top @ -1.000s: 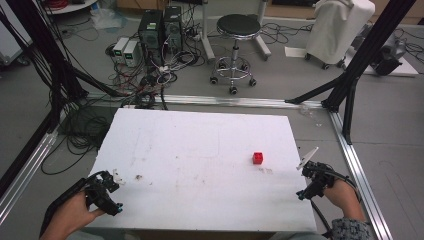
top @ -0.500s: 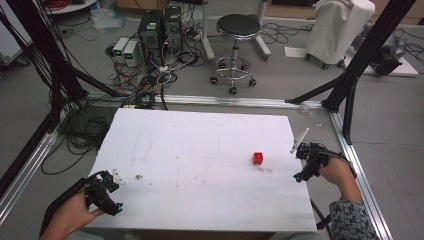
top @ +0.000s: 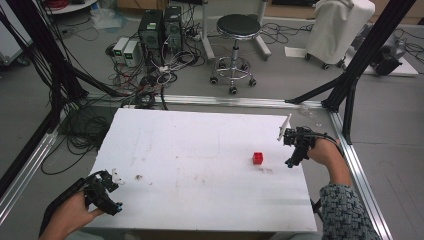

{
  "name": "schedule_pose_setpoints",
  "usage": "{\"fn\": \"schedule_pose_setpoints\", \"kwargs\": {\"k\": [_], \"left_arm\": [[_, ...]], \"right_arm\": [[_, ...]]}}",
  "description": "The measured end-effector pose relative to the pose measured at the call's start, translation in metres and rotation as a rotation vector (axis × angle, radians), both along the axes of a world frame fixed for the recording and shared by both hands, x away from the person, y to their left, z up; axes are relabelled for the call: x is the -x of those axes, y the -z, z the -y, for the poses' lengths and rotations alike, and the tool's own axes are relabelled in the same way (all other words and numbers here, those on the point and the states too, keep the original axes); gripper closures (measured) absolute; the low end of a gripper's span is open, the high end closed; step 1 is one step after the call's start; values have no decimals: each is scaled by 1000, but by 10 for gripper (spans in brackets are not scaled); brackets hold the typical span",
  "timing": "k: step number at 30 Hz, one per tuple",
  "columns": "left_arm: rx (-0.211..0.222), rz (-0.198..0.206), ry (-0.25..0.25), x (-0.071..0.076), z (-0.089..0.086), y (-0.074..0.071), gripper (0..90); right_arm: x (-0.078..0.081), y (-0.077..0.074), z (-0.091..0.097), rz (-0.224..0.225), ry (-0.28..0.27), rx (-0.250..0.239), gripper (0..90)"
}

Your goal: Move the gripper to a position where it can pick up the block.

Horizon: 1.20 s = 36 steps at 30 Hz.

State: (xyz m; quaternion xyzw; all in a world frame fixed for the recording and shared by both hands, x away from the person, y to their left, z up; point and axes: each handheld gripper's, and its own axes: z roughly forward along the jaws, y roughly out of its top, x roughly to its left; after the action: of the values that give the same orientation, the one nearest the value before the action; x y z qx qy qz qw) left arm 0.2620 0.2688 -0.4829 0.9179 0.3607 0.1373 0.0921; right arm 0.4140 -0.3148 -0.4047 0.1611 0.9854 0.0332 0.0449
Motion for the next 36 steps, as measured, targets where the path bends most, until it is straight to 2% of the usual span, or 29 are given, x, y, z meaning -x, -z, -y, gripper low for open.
{"fn": "schedule_pose_setpoints", "kwargs": {"k": [6, 8, 10, 12, 16, 19, 20, 23, 24, 29, 36], "left_arm": [[3, -1, 4, 0, 2, 0, 128], [3, 0, 6, 0, 2, -1, 128], [3, 1, 8, 0, 2, 0, 127], [6, 0, 10, 0, 2, 0, 127], [5, -5, 17, 0, 3, 0, 125], [4, -4, 16, 0, 3, 0, 125], [6, -5, 15, 0, 3, 0, 125], [5, -3, 11, 1, 2, 1, 125], [4, -4, 9, 1, 2, 1, 125], [2, -9, 7, 1, 1, 2, 123], [2, -10, 8, 2, 3, 3, 122]], "right_arm": [[-15, -4, -19, 5, -59, 16, 116], [-16, -4, -21, 5, -60, 18, 116], [-22, -2, -29, 12, -96, 17, 116], [-24, -2, -32, 8, -109, 22, 116], [-33, 7, -45, -4, -180, 35, 116], [-35, 10, -49, -12, -200, 45, 116], [-38, 15, -54, -27, -237, 54, 116], [-40, 18, -57, -29, -250, 55, 116], [-42, 22, -60, -31, -280, 46, 116], [-47, 30, -65, -38, -296, 54, 116], [-53, 49, -71, -54, -309, 62, 116]]}}
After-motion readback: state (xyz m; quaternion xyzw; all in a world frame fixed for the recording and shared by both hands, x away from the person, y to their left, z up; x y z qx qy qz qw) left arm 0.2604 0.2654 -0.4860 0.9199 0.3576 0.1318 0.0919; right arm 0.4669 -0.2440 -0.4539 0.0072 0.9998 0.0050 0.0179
